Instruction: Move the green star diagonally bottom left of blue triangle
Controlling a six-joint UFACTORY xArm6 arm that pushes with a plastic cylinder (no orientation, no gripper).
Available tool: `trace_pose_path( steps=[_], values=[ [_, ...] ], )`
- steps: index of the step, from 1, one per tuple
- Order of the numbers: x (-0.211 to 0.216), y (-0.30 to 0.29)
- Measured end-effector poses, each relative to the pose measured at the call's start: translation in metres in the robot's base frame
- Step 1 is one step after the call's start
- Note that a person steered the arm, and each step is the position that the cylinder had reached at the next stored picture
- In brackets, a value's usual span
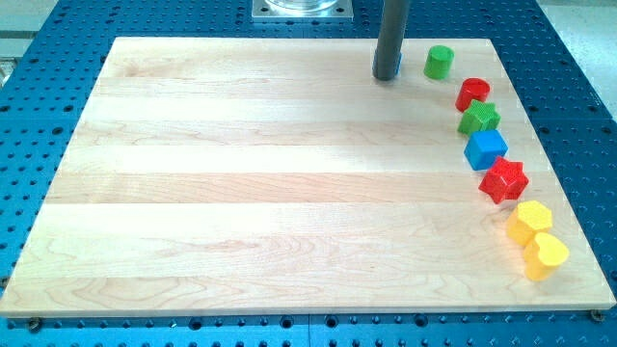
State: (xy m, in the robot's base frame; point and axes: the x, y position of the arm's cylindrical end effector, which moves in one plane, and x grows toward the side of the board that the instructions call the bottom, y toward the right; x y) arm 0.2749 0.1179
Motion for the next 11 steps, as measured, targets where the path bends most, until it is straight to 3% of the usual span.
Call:
trace_pose_path(
  steps=[1,2,4,6,7,8,9,11],
  values=[
    [0.0,-0.013],
    [-0.007,-0.066],
    [-0.048,0.012],
    [-0.032,0.016],
    [-0.026,-0.017],
    [0.027,-0.031],
    [0.027,0.033],
    [0.01,0.021]
  ],
)
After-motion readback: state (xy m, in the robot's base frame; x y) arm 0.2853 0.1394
